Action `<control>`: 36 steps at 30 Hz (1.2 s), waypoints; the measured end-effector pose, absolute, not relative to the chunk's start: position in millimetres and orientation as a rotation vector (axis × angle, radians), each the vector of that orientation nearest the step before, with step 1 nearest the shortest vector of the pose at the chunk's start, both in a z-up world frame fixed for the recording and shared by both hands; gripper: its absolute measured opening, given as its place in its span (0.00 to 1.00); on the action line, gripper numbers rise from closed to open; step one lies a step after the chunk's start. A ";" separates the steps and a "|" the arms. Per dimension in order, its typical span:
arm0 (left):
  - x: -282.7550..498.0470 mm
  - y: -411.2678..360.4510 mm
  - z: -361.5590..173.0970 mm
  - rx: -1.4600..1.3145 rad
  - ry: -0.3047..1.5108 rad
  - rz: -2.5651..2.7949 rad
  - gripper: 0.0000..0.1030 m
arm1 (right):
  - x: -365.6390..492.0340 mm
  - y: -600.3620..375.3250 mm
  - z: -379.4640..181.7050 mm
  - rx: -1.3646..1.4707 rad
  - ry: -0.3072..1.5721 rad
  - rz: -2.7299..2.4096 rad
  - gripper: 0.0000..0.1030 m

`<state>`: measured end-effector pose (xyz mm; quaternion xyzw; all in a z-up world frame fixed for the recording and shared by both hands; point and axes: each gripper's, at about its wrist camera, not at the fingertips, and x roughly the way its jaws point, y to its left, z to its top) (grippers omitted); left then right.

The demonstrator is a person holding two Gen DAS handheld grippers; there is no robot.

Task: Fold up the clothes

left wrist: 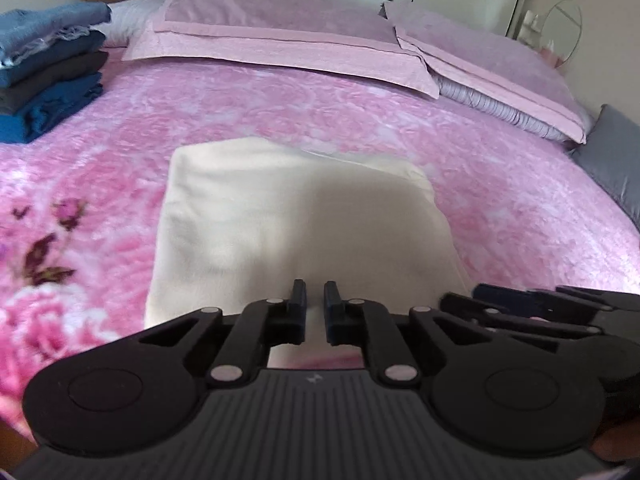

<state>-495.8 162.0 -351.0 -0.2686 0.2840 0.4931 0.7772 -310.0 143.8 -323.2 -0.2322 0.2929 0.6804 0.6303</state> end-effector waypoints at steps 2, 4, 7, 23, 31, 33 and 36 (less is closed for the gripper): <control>-495.7 147.3 -344.8 -0.586 0.648 1.094 0.09 | -310.3 128.6 -318.0 -0.533 0.695 1.549 0.33; -495.4 131.3 -338.3 -0.576 0.669 1.103 0.11 | -308.1 111.7 -318.1 -0.510 0.749 1.533 0.36; -494.7 109.8 -328.4 -0.529 0.682 1.105 0.20 | -304.0 90.2 -318.2 -0.475 0.808 1.502 0.39; -525.6 64.2 -310.2 -0.496 0.604 1.061 0.19 | -314.3 34.7 -291.8 -0.424 0.768 1.467 0.40; -534.2 135.6 -319.4 -0.559 0.551 1.014 0.10 | -296.5 77.2 -308.5 -0.381 0.794 1.465 0.40; -522.9 159.6 -318.3 -0.545 0.540 0.992 0.10 | -293.1 99.5 -302.8 -0.356 0.762 1.489 0.40; -501.9 192.4 -328.2 -0.518 0.552 0.974 0.10 | -294.7 137.3 -296.6 -0.354 0.681 1.547 0.40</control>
